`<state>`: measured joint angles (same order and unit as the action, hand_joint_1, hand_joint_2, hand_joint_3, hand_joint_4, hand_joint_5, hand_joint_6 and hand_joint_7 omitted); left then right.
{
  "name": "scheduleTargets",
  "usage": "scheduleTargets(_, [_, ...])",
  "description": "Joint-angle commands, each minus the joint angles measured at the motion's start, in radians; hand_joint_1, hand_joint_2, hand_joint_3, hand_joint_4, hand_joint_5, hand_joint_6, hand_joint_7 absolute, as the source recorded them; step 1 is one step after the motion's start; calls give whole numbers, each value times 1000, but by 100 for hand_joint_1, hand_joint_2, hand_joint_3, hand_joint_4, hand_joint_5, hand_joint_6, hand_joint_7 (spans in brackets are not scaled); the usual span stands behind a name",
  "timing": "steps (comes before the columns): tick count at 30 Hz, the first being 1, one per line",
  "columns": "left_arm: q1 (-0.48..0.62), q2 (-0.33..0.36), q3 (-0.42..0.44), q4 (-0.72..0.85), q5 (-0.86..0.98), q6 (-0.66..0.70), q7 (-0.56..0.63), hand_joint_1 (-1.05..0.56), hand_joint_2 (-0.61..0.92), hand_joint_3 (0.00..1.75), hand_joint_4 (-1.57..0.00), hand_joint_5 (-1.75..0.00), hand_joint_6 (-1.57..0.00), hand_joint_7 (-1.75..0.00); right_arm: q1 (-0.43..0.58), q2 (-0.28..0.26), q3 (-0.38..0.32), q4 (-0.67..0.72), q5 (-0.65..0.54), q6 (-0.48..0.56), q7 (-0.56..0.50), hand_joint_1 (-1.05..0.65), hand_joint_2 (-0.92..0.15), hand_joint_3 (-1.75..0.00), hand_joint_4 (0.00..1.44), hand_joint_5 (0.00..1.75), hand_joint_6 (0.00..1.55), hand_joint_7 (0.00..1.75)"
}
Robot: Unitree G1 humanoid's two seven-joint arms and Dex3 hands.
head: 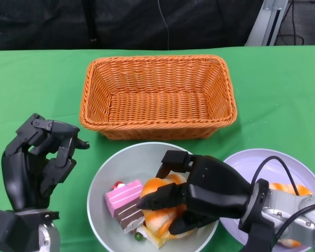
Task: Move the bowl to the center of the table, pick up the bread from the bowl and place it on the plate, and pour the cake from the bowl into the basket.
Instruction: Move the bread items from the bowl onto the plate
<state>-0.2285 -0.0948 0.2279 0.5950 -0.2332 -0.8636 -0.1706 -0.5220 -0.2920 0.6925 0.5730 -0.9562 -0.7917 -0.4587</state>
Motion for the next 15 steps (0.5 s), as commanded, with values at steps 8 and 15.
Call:
scheduleTargets(8, [-11, 18, 10, 26, -6, -26, 1, -16, 86, 48, -82, -143, -83, -116, -10, 20, -59, 57, 88, -119, -73, -17, -88, -1, 67, 131, 119, 6])
scheduleTargets(15, [-12, 19, 12, 24, -14, -16, 0, -16, 87, 46, -81, -143, -83, -115, -6, 29, -126, 64, 212, -200, -12, -21, -92, -12, 63, 140, 115, 10])
